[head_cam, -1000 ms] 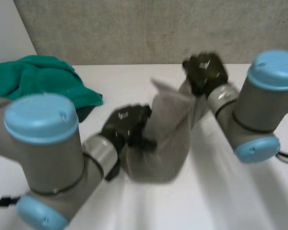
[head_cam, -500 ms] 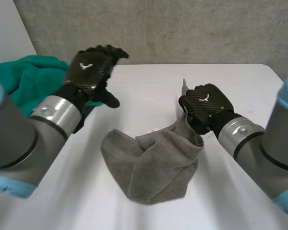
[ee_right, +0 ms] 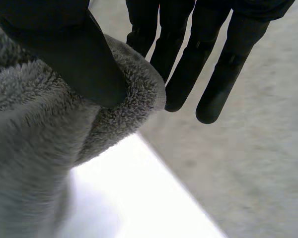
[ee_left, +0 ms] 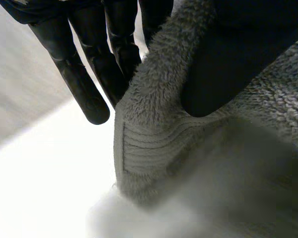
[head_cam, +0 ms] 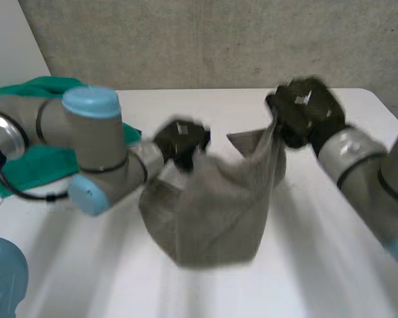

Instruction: Fold the laundry.

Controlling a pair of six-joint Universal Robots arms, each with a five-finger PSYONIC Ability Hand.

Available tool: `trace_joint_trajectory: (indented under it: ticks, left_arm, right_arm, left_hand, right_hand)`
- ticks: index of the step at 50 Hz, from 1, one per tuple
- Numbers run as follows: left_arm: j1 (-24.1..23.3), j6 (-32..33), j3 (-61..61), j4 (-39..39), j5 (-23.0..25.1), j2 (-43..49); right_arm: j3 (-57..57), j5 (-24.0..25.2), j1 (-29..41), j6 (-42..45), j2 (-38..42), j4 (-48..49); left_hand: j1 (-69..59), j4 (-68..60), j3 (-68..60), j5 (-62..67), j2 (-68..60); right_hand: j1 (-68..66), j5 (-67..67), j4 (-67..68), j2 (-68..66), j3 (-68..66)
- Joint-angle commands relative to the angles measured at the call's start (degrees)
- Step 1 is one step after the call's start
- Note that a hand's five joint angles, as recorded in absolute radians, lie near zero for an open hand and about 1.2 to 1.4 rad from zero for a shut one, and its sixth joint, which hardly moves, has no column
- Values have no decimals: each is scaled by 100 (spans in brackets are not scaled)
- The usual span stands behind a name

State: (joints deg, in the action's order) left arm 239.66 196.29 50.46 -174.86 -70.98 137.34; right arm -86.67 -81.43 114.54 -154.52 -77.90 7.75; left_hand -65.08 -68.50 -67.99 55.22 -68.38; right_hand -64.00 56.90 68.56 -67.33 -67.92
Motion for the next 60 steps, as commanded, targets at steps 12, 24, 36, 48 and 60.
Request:
trace_joint_trajectory:
  ticks: [12,24,36,48,60]
  left_arm:
    - [37,-214,849,-3899,-1621,-1868]
    - [142,-170,3091,-3494,-1533,-1948]
    - [177,-91,4139,-2616,-1533,-1745]
    - [317,-38,4727,-2228,-1297,-2888]
    - [1618,375,5088,-2202,716,-3011]
  right_arm:
    - [2576,-1076,-239,-192,566,1458]
    - [898,-769,-257,-113,986,307]
    - [-78,-769,-283,168,1805,148]
    - [-342,-681,-318,370,1287,-256]
    - [-500,-426,-424,344,1243,-274]
  left_hand:
    - [-1492,-1150,-1201,1478,-1162]
    - [-1492,-1150,-1201,1478,-1162]
    - [503,845,793,-517,832]
    - [2880,3222,3170,-2894,3209]
    - [2779,3121,3069,-2793,3108]
  right_hand:
    - [-1600,1310,1144,-1267,-1208]
    - [-1600,1310,1144,-1267,-1208]
    - [-1600,1310,1144,-1267,-1208]
    - [-1600,1310,1144,-1267,-1208]
    - [-1600,1310,1144,-1267,-1208]
